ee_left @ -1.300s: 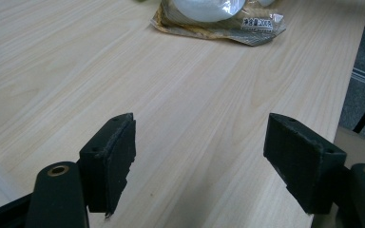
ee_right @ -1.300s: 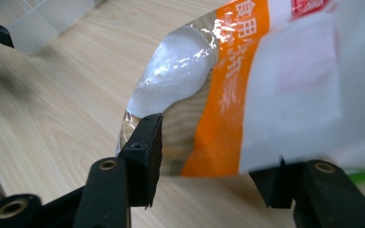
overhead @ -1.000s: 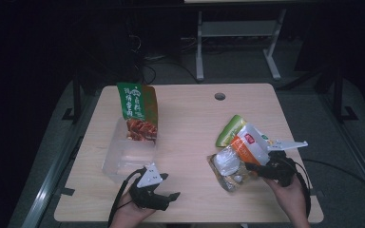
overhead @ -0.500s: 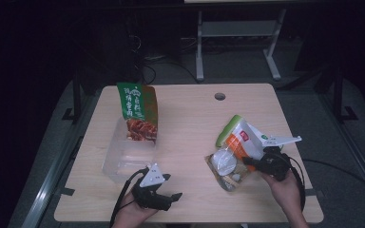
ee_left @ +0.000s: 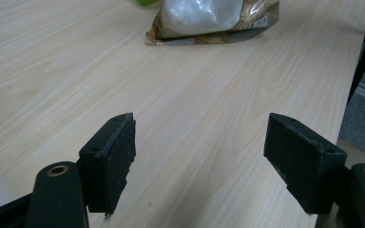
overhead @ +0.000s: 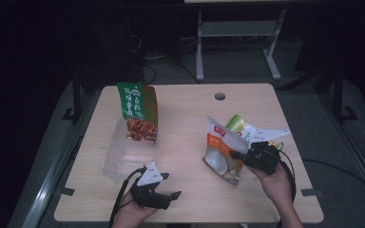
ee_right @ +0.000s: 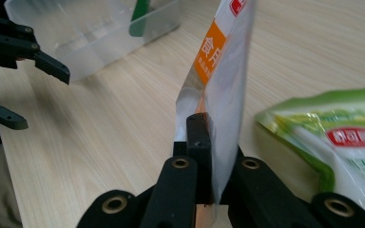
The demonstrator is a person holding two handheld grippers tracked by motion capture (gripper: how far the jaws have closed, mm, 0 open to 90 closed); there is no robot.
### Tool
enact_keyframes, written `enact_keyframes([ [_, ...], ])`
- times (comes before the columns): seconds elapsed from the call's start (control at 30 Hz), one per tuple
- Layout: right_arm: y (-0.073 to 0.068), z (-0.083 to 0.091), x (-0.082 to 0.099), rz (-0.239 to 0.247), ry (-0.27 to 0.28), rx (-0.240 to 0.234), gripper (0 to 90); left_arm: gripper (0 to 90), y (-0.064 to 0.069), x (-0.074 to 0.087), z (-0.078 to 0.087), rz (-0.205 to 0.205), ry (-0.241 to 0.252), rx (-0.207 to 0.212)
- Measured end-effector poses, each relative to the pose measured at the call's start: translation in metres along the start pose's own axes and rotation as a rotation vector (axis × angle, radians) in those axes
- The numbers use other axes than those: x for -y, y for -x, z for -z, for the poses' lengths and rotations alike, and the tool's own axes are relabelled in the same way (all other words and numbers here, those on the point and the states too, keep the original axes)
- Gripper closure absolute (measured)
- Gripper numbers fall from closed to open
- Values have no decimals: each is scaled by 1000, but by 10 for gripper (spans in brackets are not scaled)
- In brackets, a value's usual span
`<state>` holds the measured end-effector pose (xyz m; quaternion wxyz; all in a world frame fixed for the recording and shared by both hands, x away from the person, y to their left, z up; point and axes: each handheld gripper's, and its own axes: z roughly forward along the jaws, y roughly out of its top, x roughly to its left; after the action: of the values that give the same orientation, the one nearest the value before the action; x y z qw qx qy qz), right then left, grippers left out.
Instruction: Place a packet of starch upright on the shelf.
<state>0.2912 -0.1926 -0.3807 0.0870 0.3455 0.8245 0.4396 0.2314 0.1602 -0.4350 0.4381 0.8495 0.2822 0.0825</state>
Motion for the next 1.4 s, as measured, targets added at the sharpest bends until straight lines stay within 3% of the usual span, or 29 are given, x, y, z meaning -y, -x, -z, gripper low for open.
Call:
enact_keyframes([
  [0.57, -23, -10, -14, 95, 19, -106, 895, 252, 2, 0, -4, 2, 12, -7],
  [0.7, -29, -15, -16, 135, 21, -148, 895, 252, 3, 0, -5, -20, 6, -5],
  [0.83, -35, -19, -17, 146, 27, -200, 895, 258, 5, -2, -9, -21, -12, 8],
  [1.4, -51, -23, -21, 209, 30, -306, 895, 296, 7, -8, -20, -17, -5, 21],
])
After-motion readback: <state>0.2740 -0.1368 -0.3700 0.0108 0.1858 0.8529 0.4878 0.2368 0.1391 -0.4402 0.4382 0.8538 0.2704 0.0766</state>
